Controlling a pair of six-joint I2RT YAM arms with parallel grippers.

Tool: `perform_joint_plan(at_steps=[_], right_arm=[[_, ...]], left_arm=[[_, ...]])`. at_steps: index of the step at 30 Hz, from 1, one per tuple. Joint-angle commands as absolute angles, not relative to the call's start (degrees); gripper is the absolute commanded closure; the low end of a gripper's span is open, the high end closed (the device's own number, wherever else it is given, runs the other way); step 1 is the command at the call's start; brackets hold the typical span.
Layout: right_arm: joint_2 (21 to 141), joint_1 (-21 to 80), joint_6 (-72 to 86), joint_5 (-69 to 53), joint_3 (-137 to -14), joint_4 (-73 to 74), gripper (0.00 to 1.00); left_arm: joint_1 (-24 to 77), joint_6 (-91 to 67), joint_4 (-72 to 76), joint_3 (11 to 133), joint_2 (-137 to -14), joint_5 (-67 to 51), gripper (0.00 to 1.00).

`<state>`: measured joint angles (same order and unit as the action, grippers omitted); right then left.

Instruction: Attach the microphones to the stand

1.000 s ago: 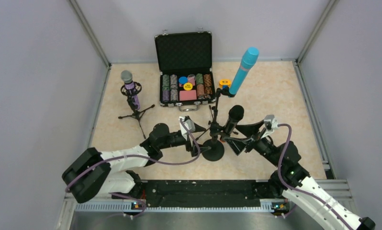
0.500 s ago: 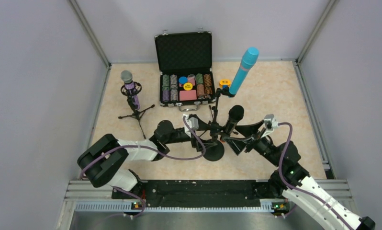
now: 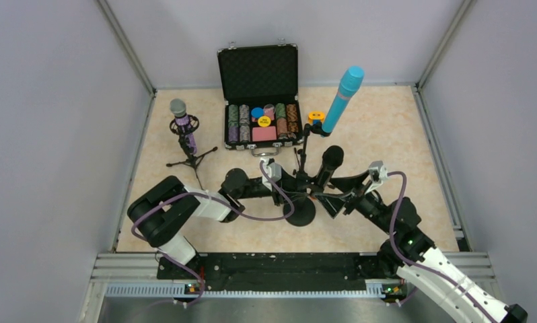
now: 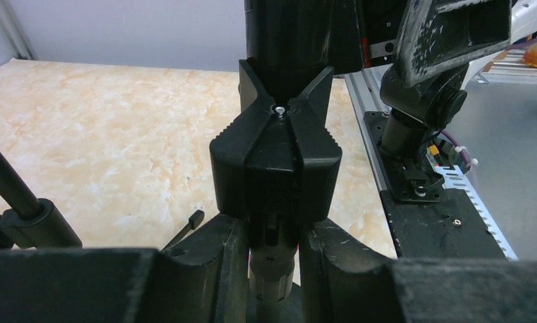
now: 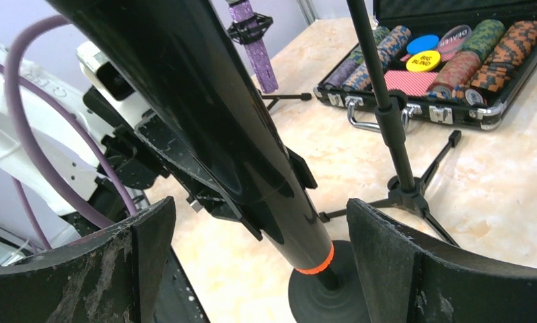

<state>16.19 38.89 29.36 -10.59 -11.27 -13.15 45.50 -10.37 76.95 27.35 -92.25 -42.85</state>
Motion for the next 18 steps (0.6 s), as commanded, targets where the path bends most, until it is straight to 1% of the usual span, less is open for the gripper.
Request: perform_joint_plan(at_steps=[1, 7, 12, 18], right_arm=[[15.1, 39.5, 27.4, -9.7, -13.9, -10.0, 0.06], [11.3, 39.5, 25.8, -8.7, -13.7, -4.4, 0.04], [7.9, 39.6, 22.7, -8.9, -12.7, -1.9, 0.01], [8.6, 39.6, 20.7, -10.2, -12.1, -1.4, 0.01]], left_arm=[[45.6, -12.3, 82.4, 28.7, -91.9, -43.9, 1.00], [45.6, -10.8, 79.7, 28.0, -88.9, -42.1, 1.00], [45.7, -12.0, 79.9, 27.2, -86.1, -38.0, 1.00], [45.6, -13.1, 80.3, 27.1, -83.4, -36.4, 1.00]])
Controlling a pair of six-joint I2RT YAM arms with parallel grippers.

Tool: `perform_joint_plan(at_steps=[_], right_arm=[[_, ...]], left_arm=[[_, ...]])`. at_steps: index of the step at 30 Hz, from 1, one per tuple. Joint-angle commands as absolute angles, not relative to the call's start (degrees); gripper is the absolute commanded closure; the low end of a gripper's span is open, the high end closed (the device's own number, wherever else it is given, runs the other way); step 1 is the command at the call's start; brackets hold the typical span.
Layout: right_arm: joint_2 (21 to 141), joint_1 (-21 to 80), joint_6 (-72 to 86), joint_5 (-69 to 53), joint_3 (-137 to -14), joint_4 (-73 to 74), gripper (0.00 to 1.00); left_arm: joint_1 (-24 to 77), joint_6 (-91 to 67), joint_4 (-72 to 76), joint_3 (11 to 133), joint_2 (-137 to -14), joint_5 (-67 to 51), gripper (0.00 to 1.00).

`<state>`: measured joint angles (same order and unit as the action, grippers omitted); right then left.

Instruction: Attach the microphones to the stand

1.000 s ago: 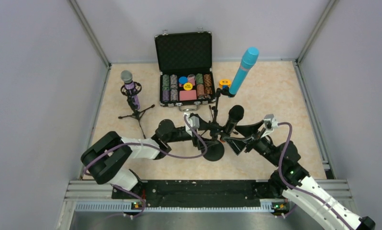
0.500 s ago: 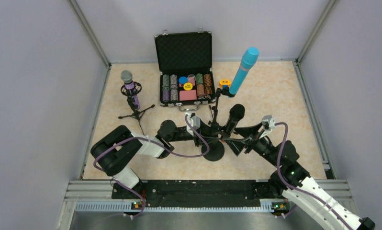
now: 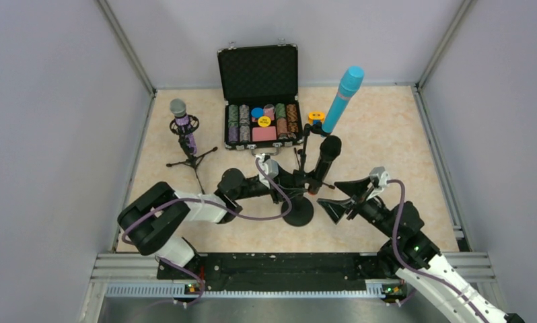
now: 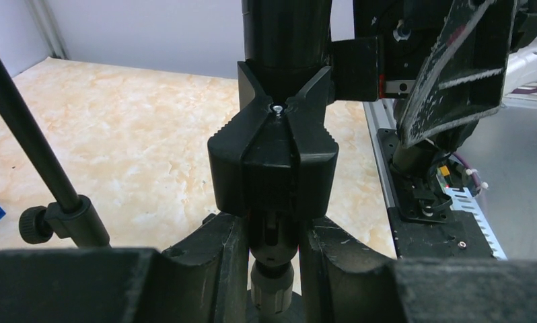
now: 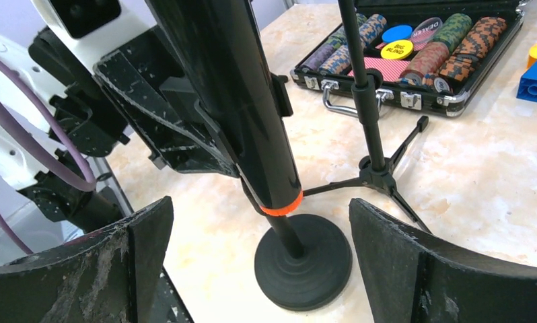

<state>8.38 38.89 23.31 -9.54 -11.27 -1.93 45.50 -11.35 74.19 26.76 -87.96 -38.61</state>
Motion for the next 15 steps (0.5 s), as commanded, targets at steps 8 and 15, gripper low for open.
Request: perform_joint_plan(at_steps=[8, 15], right_arm=[[12.6, 39.6, 19.1, -13.6, -10.9, -4.5, 0.02], [17.3, 39.5, 19.5, -16.8, -9.9, -11.1, 0.02]], left_arm=[[45.7, -12.7, 75.5, 28.0, -76.8, -34.8, 1.00], [45.8, -12.3, 70.6, 29.5, -70.9, -34.1, 1.00]])
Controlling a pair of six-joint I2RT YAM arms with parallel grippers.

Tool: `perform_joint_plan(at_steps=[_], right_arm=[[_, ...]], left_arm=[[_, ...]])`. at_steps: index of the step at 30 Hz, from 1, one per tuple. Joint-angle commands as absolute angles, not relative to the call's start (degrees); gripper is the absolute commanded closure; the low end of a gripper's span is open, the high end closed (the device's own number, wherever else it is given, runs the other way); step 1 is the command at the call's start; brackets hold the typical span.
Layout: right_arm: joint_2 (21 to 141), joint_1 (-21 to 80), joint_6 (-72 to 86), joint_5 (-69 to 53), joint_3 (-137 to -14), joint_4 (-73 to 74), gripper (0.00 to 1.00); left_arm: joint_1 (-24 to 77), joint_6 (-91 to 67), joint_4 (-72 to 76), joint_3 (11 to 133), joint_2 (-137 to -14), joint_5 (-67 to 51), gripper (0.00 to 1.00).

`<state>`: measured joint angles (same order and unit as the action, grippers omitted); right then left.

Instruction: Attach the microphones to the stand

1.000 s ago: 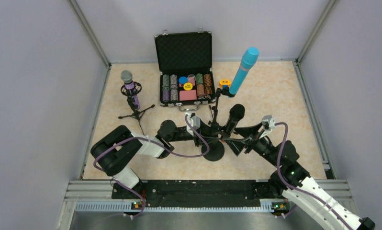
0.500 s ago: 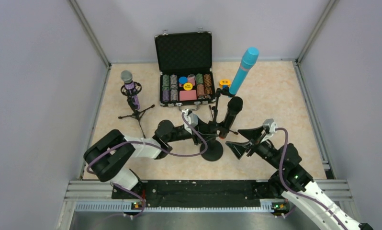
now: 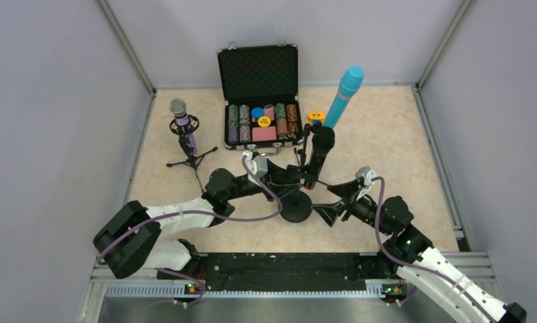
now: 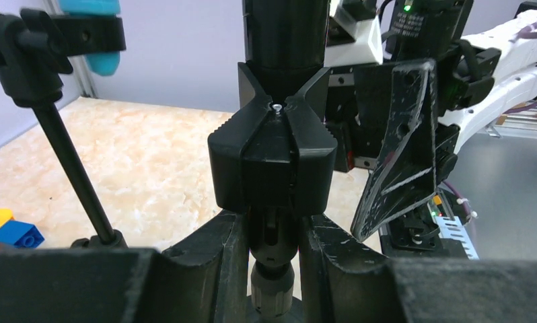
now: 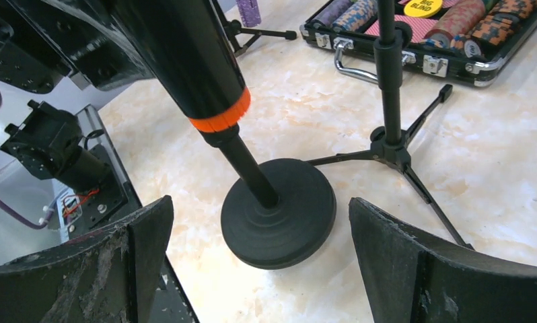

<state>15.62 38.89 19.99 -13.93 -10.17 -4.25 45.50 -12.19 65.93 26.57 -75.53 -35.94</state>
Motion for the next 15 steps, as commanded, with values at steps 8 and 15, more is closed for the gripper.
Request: perform_joint_plan(at_steps=[8, 15], right_arm=[[21.9, 39.6, 19.8, -20.2, -10.1, -17.6, 0.03], [27.9, 39.6, 20.6, -24.8, -9.8, -26.8, 0.06]], left_arm=[[47.5, -12.6, 66.5, 32.3, -67.8, -33.8, 1.00], [49.1, -12.4, 63.8, 34.6, -65.6, -32.0, 1.00]])
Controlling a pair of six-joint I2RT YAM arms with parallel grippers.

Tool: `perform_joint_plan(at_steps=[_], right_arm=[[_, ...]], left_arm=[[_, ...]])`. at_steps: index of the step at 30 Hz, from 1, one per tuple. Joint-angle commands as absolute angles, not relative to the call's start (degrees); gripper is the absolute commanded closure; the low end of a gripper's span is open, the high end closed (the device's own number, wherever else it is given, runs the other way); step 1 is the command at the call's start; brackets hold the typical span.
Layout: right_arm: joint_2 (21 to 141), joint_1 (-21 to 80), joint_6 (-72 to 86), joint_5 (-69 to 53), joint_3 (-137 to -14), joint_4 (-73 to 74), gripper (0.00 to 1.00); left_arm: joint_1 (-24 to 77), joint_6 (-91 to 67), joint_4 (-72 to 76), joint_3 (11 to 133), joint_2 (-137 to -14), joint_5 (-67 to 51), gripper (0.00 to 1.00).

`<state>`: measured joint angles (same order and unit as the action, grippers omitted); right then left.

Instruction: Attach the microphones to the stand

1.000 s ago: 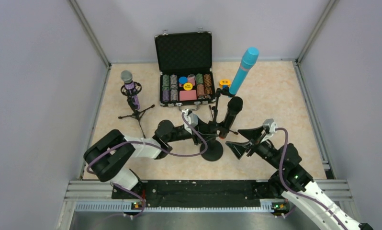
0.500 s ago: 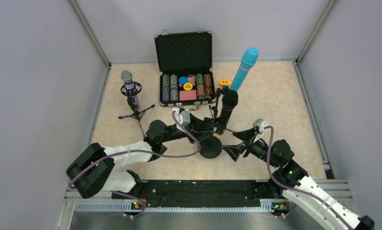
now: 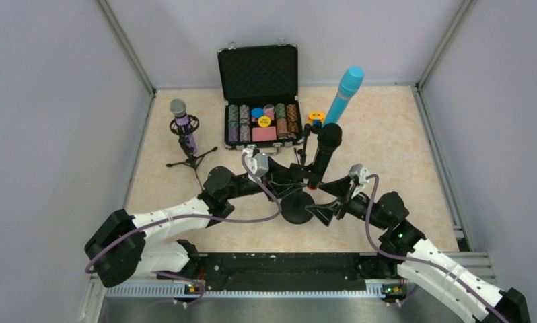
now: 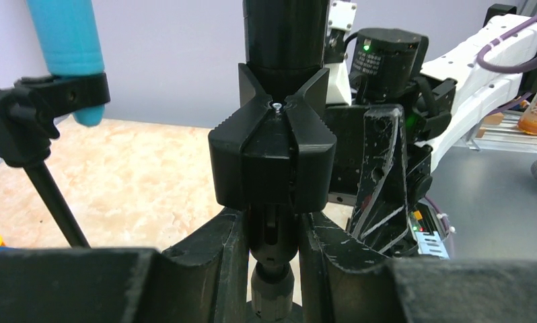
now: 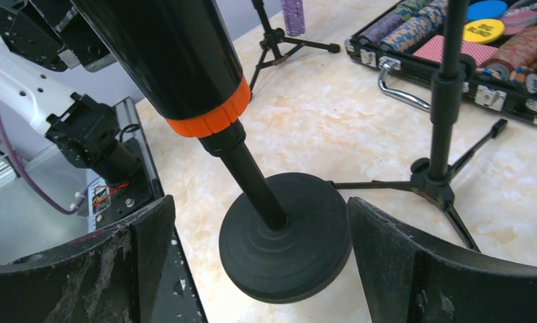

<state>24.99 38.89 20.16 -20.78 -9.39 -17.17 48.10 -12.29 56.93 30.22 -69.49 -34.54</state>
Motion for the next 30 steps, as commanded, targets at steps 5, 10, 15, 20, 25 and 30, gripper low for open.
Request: perform_joint_plan(at_steps=[5, 10, 15, 20, 25, 30], right_arm=[[34.0, 39.6, 21.9, -28.2, -10.2, -32.9, 0.09], [36.8, 40.1, 21.9, -28.5, -10.0, -36.0, 0.11], [38.4, 40.3, 20.9, -30.2, -10.6, -34.7, 0.14], [38.5, 40.7, 21.0, -29.1, -9.1, -35.5, 0.16], [39.7, 41.1, 20.6, -27.8, -8.7, -35.3, 0.17], [42.5, 42.1, 20.2, -24.8, -10.3, -32.3, 0.22]], left_arm=[[50.0, -14.7, 65.4, 35.0, -65.8, -30.2, 1.00], [50.9, -16.3, 65.8, 36.3, -66.5, -30.0, 1.00], [52.0, -16.6, 70.0, 36.0, -67.2, -28.1, 1.00], [52.8, -17.9, 72.0, 36.5, -67.8, -25.8, 1.00], [53.4, -18.6, 72.6, 37.0, -67.9, -23.5, 1.00], [54.1, -18.9, 73.4, 37.1, -67.6, -21.4, 1.00]])
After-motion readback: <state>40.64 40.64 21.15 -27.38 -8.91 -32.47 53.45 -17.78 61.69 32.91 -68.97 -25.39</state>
